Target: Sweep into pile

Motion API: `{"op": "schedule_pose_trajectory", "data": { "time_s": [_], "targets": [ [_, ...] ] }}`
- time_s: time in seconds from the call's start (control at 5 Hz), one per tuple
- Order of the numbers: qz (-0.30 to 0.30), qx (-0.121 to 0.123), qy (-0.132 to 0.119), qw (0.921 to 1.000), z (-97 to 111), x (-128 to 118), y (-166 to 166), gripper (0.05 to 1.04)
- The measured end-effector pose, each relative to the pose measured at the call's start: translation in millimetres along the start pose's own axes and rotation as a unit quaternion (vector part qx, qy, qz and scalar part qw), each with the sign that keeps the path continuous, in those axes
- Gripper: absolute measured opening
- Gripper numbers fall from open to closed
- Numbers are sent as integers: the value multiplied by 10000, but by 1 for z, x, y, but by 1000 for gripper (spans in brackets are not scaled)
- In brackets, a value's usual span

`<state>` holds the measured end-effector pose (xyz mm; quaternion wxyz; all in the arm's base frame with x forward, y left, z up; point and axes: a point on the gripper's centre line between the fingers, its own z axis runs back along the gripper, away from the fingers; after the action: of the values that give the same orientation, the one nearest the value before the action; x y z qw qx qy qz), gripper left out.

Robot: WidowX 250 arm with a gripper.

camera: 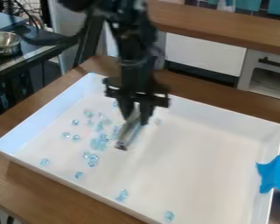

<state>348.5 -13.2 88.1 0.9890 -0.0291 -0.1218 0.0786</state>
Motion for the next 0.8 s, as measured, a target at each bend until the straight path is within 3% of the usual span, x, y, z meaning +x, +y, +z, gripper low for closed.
{"op": "schedule_pose_trajectory", "data": {
  "time_s": [0.2,0.8],
  "targets": [
    [94,74,14,9999,-12,11,-17,368],
    [750,338,-57,9966,-55,28,-11,368]
  ]
}}
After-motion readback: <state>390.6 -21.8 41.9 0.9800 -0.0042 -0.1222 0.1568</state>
